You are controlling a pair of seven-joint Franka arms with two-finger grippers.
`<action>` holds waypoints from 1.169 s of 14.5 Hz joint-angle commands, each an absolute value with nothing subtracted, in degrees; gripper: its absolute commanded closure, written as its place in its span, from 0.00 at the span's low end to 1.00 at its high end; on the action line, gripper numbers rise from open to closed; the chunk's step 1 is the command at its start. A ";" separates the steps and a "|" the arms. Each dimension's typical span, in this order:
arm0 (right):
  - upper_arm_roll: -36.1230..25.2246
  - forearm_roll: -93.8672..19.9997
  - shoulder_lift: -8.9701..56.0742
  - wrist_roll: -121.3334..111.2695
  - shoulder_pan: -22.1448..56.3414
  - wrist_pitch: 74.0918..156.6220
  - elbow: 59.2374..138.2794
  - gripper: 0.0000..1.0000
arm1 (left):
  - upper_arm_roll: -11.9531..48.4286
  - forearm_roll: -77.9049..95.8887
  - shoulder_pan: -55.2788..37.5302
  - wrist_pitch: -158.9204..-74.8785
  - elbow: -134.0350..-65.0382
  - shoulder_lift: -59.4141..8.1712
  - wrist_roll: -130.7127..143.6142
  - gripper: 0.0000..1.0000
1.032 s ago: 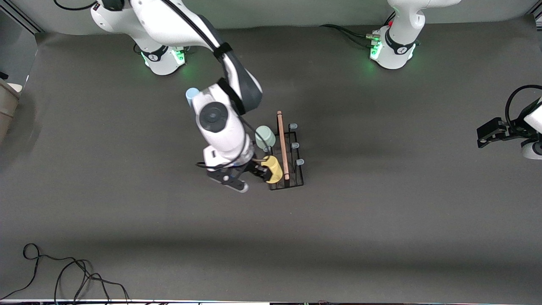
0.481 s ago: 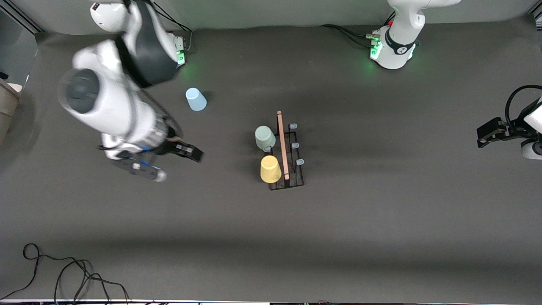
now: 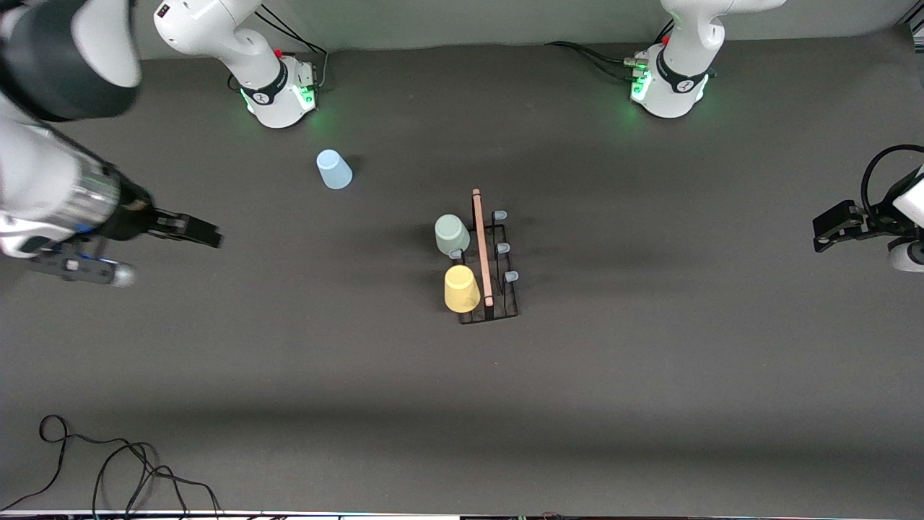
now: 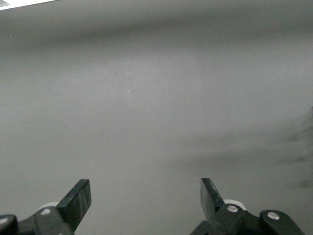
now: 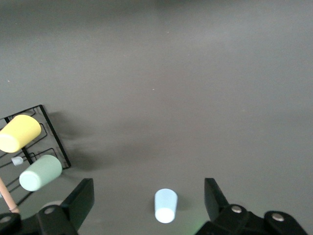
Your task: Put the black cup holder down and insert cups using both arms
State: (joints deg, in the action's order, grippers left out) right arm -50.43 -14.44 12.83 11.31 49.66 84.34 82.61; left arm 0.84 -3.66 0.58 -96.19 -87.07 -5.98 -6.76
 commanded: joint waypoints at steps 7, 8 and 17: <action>-52.73 -13.10 11.34 6.86 50.27 83.85 83.93 0.00 | 0.79 -3.87 0.44 -95.01 -85.96 -6.15 -7.47 0.00; -52.73 -13.10 11.34 6.86 50.19 83.33 83.85 0.00 | 0.79 -3.87 0.44 -94.92 -85.96 -6.15 -7.47 0.00; -31.06 -8.53 7.65 6.86 29.74 83.06 84.72 0.00 | 0.79 -3.96 0.35 -95.27 -85.96 -6.24 -7.47 0.00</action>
